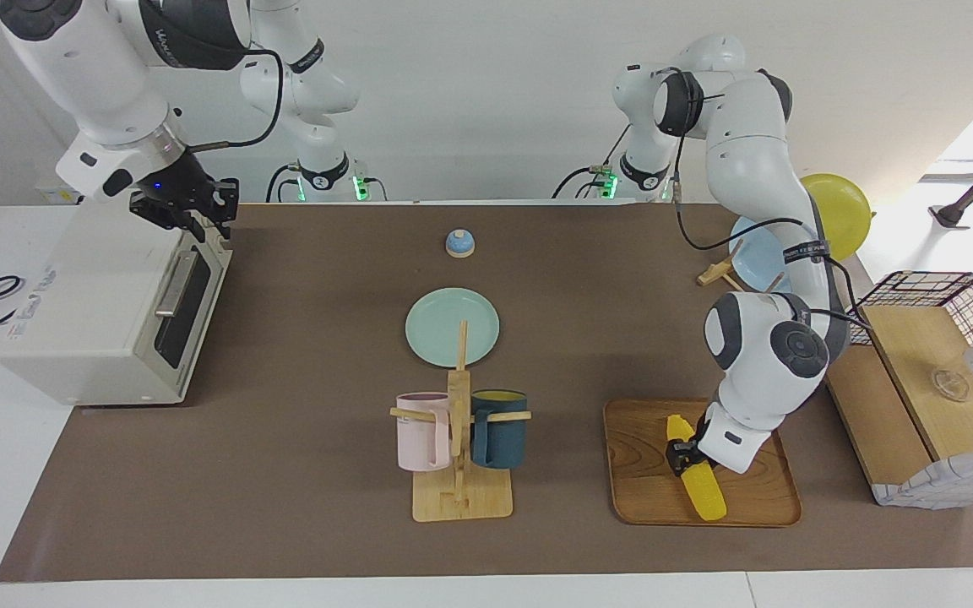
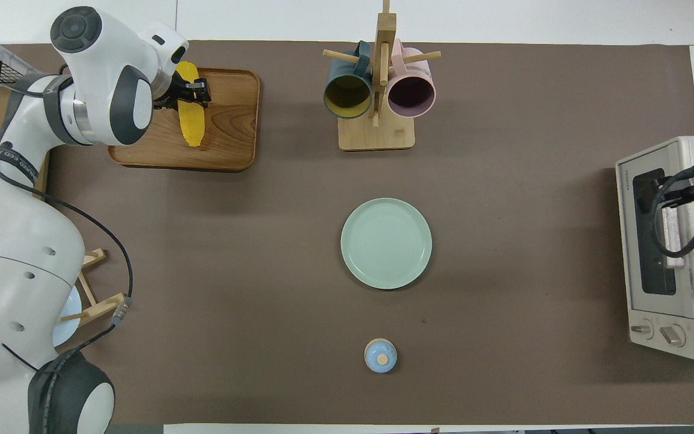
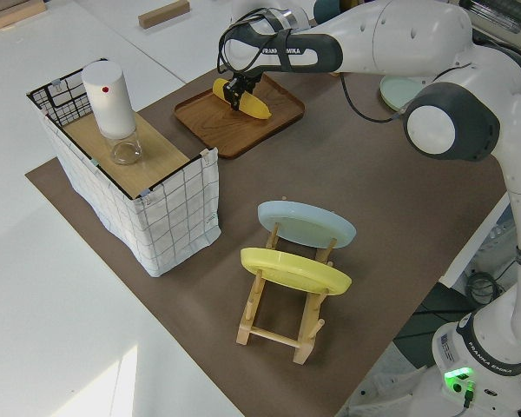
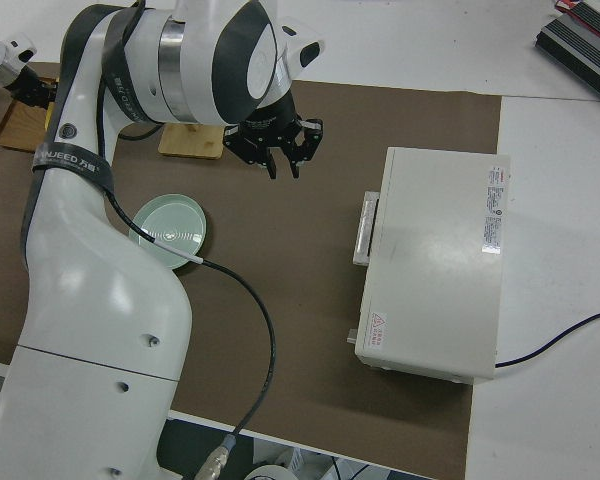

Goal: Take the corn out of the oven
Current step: 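Lower the corn onto the tray and open the left gripper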

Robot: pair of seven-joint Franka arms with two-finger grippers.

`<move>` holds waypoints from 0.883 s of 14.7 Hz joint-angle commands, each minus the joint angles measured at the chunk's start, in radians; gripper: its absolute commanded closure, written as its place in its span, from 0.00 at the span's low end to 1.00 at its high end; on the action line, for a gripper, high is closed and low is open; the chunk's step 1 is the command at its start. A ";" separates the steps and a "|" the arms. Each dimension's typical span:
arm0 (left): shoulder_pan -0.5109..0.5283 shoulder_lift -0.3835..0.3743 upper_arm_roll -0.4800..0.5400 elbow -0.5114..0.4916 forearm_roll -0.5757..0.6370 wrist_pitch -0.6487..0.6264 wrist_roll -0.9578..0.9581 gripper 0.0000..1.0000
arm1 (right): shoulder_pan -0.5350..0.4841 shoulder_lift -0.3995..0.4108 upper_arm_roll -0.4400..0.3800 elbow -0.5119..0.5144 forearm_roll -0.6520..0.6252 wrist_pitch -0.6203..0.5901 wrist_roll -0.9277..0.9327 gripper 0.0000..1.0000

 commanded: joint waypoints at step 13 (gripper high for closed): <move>0.021 -0.151 0.004 -0.075 -0.003 -0.086 0.086 0.00 | 0.104 -0.017 -0.097 -0.021 0.005 -0.034 0.012 0.00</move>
